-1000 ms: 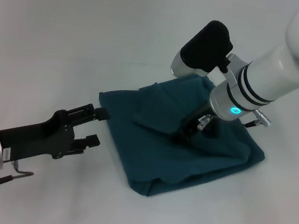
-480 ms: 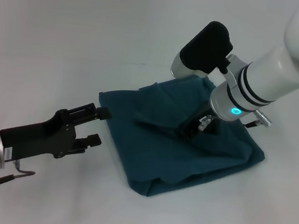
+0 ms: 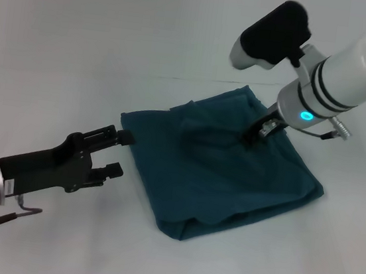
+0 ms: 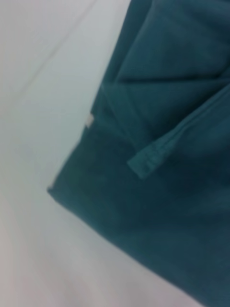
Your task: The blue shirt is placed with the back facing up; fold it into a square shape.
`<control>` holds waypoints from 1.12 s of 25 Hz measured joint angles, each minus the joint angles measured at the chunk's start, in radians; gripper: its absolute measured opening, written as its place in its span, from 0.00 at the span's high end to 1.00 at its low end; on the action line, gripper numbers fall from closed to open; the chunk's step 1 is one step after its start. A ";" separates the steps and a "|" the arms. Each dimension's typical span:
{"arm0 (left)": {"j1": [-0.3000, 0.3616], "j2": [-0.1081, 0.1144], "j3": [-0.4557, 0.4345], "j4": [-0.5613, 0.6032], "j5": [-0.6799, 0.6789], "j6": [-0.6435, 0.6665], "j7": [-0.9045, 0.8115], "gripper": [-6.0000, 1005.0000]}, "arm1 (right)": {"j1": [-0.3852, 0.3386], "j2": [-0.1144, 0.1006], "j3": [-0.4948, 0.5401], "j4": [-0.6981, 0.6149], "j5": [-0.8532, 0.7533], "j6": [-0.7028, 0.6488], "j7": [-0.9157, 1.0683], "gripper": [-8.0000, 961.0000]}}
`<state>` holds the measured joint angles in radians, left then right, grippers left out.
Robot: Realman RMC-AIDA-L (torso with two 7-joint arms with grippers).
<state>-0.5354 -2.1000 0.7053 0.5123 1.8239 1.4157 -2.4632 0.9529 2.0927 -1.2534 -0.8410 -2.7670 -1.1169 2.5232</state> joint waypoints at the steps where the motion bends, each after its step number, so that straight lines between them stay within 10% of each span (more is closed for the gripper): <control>1: 0.000 0.000 -0.003 0.000 0.000 0.000 0.000 0.10 | -0.008 0.000 0.000 -0.018 -0.011 -0.002 0.017 0.98; 28: 0.005 -0.001 -0.020 0.000 -0.012 0.011 0.001 0.10 | -0.026 -0.008 0.074 0.023 -0.162 0.143 0.245 0.97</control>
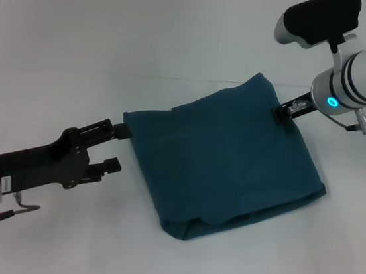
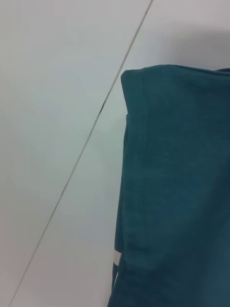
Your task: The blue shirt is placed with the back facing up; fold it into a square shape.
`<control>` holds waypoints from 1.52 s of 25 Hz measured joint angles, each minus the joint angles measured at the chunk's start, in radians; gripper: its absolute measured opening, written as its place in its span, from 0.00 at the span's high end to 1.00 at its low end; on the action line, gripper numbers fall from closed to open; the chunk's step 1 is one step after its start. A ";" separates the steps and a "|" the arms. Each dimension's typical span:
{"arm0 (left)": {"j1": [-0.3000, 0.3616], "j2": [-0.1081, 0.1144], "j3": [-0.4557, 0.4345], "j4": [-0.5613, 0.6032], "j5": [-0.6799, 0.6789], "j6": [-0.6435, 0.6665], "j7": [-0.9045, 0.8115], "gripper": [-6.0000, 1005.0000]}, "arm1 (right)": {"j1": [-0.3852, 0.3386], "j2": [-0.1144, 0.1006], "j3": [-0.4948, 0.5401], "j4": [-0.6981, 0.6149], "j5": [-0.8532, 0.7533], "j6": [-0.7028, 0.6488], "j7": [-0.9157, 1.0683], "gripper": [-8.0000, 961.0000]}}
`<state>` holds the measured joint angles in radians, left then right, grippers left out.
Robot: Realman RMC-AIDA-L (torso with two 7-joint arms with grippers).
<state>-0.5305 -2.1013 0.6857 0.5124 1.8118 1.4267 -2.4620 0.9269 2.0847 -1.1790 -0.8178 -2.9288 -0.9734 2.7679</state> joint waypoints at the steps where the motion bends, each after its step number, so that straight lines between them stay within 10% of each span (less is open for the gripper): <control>1: 0.000 0.000 0.000 0.000 0.000 0.000 0.000 0.10 | 0.001 0.000 0.000 0.012 0.000 0.011 0.001 0.97; 10: 0.007 -0.005 -0.002 0.000 -0.008 0.001 0.000 0.10 | 0.051 -0.030 0.083 0.153 0.001 0.038 0.015 0.96; 19: 0.006 -0.006 -0.002 0.000 -0.009 0.003 0.001 0.10 | 0.031 -0.097 0.149 0.160 0.004 0.016 0.099 0.57; 38: 0.003 0.000 0.006 0.001 -0.006 0.021 -0.003 0.10 | -0.108 -0.200 0.378 0.021 0.287 -0.551 -0.118 0.38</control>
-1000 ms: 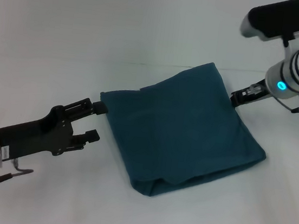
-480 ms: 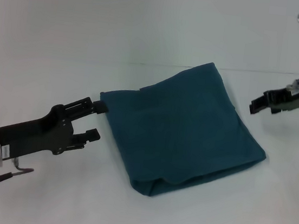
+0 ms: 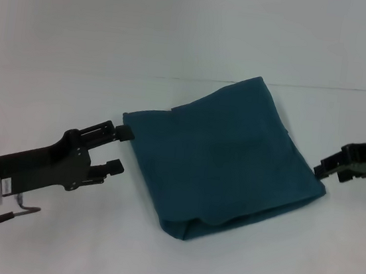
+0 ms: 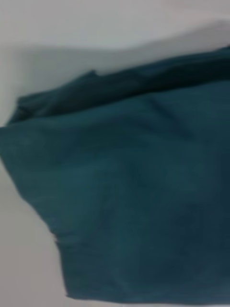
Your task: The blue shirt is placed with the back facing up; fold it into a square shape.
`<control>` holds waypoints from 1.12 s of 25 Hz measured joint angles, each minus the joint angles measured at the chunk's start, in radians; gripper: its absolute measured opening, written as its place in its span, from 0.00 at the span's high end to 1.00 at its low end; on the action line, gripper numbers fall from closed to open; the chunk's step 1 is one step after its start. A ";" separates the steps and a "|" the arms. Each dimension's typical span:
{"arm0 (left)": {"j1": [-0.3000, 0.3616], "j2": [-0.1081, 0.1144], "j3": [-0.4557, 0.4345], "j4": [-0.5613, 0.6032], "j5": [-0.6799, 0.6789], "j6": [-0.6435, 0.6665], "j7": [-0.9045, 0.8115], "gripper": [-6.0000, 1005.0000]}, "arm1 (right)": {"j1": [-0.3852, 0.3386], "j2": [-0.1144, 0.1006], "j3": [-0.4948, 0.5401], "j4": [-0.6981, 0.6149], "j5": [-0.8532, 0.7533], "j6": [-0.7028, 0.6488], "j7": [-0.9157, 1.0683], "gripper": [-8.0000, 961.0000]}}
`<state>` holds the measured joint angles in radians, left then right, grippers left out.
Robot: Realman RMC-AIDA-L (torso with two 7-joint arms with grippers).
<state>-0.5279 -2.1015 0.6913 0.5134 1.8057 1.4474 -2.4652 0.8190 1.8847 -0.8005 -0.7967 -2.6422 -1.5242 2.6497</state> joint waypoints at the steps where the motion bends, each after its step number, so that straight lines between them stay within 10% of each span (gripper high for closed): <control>1: 0.001 0.000 -0.001 0.000 -0.001 0.003 0.000 0.10 | -0.002 -0.001 0.003 0.000 0.000 -0.008 -0.002 0.39; 28: -0.002 0.001 0.003 0.005 -0.002 0.039 0.017 0.10 | 0.011 0.052 -0.005 0.069 0.039 -0.035 -0.022 0.39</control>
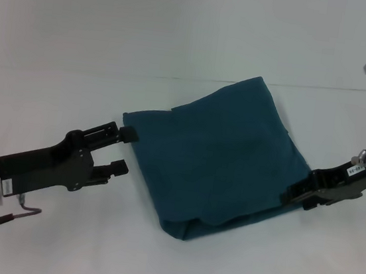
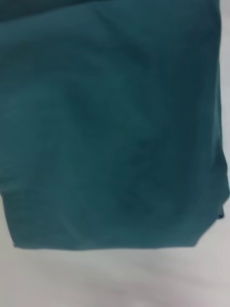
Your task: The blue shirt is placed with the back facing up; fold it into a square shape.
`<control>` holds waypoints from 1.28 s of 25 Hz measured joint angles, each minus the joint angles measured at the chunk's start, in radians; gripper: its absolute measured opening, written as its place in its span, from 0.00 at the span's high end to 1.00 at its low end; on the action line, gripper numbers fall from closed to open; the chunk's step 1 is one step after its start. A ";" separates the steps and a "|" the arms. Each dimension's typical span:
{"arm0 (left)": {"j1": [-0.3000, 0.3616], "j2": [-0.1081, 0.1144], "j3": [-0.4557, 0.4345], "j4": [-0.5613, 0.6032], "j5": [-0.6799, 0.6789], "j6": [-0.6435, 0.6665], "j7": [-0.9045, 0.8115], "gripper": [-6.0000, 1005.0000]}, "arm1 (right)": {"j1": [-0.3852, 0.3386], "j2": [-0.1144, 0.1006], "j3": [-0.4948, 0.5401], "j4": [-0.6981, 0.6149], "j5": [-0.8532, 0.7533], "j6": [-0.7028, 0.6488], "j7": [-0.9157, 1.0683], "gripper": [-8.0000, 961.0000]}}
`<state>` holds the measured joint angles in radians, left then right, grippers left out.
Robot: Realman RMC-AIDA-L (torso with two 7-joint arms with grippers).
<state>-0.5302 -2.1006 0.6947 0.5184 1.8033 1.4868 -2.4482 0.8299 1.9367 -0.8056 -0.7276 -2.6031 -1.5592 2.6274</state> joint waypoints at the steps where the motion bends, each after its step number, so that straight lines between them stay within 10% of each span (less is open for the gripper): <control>1: 0.000 0.000 -0.001 0.000 0.000 0.000 0.000 0.10 | 0.000 0.001 0.001 0.001 0.002 -0.003 -0.003 0.39; 25: -0.001 0.001 -0.007 -0.001 -0.001 -0.004 0.000 0.10 | -0.043 0.041 0.030 0.075 0.203 0.024 -0.038 0.39; 32: -0.003 0.001 -0.008 0.000 -0.002 -0.007 -0.002 0.10 | -0.067 -0.032 0.032 0.064 0.181 0.028 0.028 0.39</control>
<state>-0.5333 -2.1000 0.6871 0.5179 1.8014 1.4799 -2.4505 0.7627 1.9045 -0.7734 -0.6631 -2.4224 -1.5311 2.6554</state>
